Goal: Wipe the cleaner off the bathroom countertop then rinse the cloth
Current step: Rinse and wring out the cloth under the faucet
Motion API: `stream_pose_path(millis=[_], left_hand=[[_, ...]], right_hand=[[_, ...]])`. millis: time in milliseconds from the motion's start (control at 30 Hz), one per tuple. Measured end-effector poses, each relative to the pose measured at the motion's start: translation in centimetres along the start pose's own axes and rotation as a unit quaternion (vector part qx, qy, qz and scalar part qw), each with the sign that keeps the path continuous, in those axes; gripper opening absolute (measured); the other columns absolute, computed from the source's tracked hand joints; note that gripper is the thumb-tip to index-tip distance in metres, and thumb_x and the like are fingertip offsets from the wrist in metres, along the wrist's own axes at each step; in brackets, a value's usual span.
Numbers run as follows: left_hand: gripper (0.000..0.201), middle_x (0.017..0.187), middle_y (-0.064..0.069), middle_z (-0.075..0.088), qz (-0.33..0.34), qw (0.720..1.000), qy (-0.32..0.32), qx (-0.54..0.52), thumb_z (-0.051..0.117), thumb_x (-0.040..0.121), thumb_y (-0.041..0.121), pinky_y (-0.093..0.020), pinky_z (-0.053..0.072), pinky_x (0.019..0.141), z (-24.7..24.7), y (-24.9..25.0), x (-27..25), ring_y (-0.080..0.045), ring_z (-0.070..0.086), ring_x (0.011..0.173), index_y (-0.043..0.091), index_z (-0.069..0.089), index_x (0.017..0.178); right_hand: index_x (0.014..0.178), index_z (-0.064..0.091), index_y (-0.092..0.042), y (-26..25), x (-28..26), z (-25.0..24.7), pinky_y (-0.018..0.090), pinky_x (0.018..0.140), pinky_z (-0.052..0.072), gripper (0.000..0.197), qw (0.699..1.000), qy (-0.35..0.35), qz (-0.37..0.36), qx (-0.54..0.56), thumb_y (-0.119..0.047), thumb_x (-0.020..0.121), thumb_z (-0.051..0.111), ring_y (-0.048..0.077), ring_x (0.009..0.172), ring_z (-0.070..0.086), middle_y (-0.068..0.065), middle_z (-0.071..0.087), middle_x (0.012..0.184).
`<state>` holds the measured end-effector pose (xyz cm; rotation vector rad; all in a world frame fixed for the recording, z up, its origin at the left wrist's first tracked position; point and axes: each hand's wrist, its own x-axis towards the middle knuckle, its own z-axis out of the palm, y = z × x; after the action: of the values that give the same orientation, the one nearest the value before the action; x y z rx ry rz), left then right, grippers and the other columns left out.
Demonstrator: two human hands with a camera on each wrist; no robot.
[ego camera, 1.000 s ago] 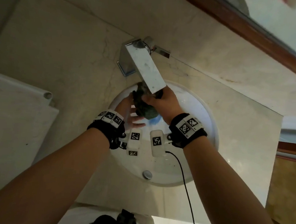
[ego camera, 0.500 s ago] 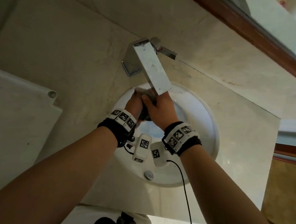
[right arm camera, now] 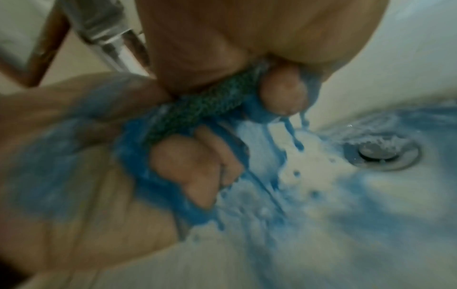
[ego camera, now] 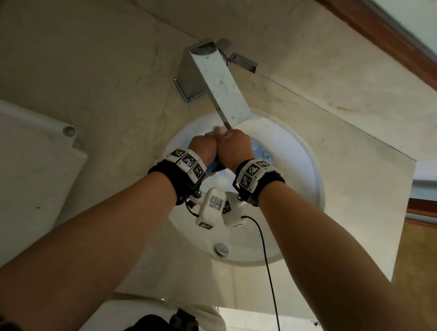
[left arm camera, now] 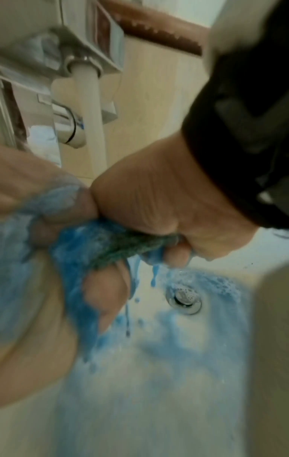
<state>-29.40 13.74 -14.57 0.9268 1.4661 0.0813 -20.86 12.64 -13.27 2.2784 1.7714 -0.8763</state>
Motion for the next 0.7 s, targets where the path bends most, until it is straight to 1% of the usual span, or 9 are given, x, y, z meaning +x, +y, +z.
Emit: stream_pose_path(millis=[67, 133, 233, 333, 400, 500, 600, 667, 700], left_hand=[[0.035, 0.131, -0.022, 0.056, 0.003, 0.999, -0.003, -0.049, 0.051, 0.099, 0.018, -0.035, 0.041, 0.101, 0.0, 0.2, -0.3, -0.033, 0.055, 0.120, -0.003, 0.051, 0.127], [0.029, 0.119, -0.023, 0.063, -0.032, 0.985, -0.024, -0.170, 0.044, 0.102, 0.023, -0.045, 0.050, 0.097, 0.1, 0.1, -0.1, -0.036, 0.062, 0.108, 0.002, 0.060, 0.115], [0.022, 0.116, -0.019, 0.066, -0.008, 0.955, -0.066, -0.290, 0.055, 0.097, 0.013, -0.050, 0.054, 0.091, -0.4, -1.1, -0.2, -0.033, 0.065, 0.104, 0.004, 0.062, 0.117], [0.034, 0.115, -0.018, 0.067, 0.032, 0.957, -0.097, -0.272, 0.061, 0.086, -0.008, -0.049, 0.053, 0.092, -0.8, -1.7, -0.2, -0.032, 0.066, 0.104, 0.002, 0.062, 0.118], [0.035, 0.114, -0.016, 0.067, 0.047, 0.970, -0.074, -0.226, 0.065, 0.084, -0.008, -0.046, 0.054, 0.092, -0.8, -1.8, 0.5, -0.031, 0.065, 0.104, 0.003, 0.063, 0.117], [0.025, 0.106, -0.009, 0.069, 0.095, 0.992, 0.019, -0.086, 0.072, 0.083, 0.011, -0.038, 0.053, 0.092, -0.7, -2.0, 1.5, -0.026, 0.065, 0.101, 0.006, 0.068, 0.107], [0.023, 0.094, -0.002, 0.064, 0.093, 0.993, 0.070, -0.002, 0.063, 0.092, 0.031, -0.026, 0.046, 0.079, -1.6, -1.9, 1.4, -0.022, 0.062, 0.092, 0.012, 0.067, 0.102], [0.036, 0.092, -0.004, 0.060, 0.054, 0.995, 0.056, 0.070, 0.048, 0.098, 0.043, -0.027, 0.041, 0.075, -2.0, -1.7, 1.5, -0.025, 0.060, 0.090, 0.012, 0.066, 0.103], [0.043, 0.094, -0.006, 0.061, 0.021, 0.997, 0.042, 0.066, 0.042, 0.099, 0.048, -0.029, 0.043, 0.075, -2.0, -1.6, 1.7, -0.025, 0.059, 0.089, 0.011, 0.065, 0.105]], right_hand=[[0.096, 0.063, -0.010, 0.7, 0.2, -0.1, 0.033, 0.077, 0.042, 0.031, 0.999, 0.018, 0.029, 0.021, -0.024, 0.102, 0.037, 0.030, 0.094, 0.061, 0.012, 0.065, 0.099], [0.073, 0.059, -0.011, 2.0, 0.1, -0.1, 0.030, 0.072, 0.042, 0.035, 0.982, 0.042, 0.087, 0.164, -0.025, 0.100, 0.041, 0.026, 0.078, 0.057, 0.007, 0.061, 0.079], [0.106, 0.064, -0.015, 3.8, 0.0, 0.6, 0.035, 0.070, 0.055, 0.019, 0.940, 0.024, 0.141, 0.309, -0.025, 0.099, 0.050, 0.024, 0.083, 0.065, 0.005, 0.067, 0.094], [0.135, 0.050, -0.022, 4.7, -0.8, 0.2, 0.034, 0.081, 0.052, 0.042, 0.818, -0.047, 0.186, 0.543, -0.013, 0.094, 0.057, 0.022, 0.095, 0.064, 0.005, 0.066, 0.115], [0.143, 0.043, -0.018, 5.0, -1.1, -0.2, 0.037, 0.093, 0.048, 0.056, 0.797, -0.108, 0.182, 0.566, -0.011, 0.090, 0.061, 0.025, 0.108, 0.061, 0.008, 0.062, 0.124], [0.115, 0.063, 0.000, 4.9, -1.4, -0.4, 0.046, 0.094, 0.053, 0.027, 0.846, -0.105, 0.147, 0.501, -0.012, 0.091, 0.064, 0.037, 0.102, 0.065, 0.022, 0.068, 0.110], [0.088, 0.066, -0.006, 4.6, -1.1, -1.2, 0.046, 0.086, 0.057, 0.027, 0.927, -0.006, 0.141, 0.348, -0.033, 0.086, 0.072, 0.032, 0.088, 0.069, 0.016, 0.071, 0.091], [0.086, 0.062, -0.003, 4.3, -1.2, -2.0, 0.048, 0.082, 0.057, 0.030, 0.933, 0.059, 0.136, 0.327, -0.031, 0.084, 0.073, 0.033, 0.085, 0.067, 0.019, 0.069, 0.088], [0.089, 0.061, -0.001, 4.1, -1.3, -2.3, 0.051, 0.082, 0.056, 0.026, 0.917, 0.067, 0.129, 0.371, -0.025, 0.085, 0.073, 0.036, 0.086, 0.067, 0.023, 0.068, 0.090]])
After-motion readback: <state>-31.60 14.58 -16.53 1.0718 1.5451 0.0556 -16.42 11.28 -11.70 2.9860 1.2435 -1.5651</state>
